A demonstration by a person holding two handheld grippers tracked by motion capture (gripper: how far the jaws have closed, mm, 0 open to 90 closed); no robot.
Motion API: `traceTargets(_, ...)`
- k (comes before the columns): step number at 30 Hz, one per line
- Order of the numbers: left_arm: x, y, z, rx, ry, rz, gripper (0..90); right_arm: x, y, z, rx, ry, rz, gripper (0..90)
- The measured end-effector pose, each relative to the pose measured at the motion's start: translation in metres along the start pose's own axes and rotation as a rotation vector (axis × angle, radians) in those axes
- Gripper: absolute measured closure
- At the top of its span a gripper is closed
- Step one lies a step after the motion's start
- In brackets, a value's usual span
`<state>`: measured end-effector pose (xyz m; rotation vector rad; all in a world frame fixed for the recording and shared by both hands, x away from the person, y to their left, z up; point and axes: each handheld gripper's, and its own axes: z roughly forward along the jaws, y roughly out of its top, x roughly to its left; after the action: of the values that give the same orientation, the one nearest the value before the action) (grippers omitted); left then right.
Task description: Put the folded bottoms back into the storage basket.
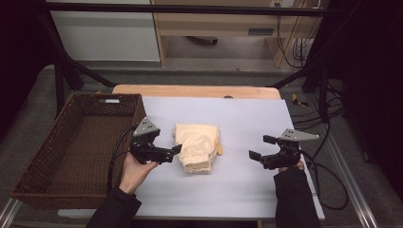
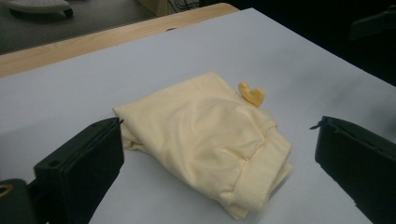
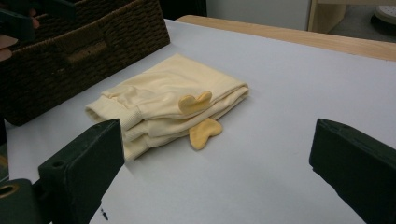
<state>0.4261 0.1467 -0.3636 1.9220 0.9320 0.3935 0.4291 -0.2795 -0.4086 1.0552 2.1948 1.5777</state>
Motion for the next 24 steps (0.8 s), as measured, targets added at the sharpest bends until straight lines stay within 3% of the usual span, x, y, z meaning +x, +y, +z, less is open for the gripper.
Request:
traceTargets(13, 0.001, 0.001, 0.022, 0.031, -0.008, -0.001, 1.1, 0.000, 0.000, 0.001, 0.003, -0.001, 0.001, 3.5)
traceTargets(20, 0.007, 0.000, 0.036, 0.038, -0.017, -0.015, 1.1, 0.000, -0.001, 0.001, 0.005, 0.000, 0.001, 3.5)
traceTargets(24, 0.012, -0.002, 0.049, 0.065, -0.028, -0.036, 1.1, -0.001, 0.000, 0.000, 0.001, -0.001, 0.000, 3.5)
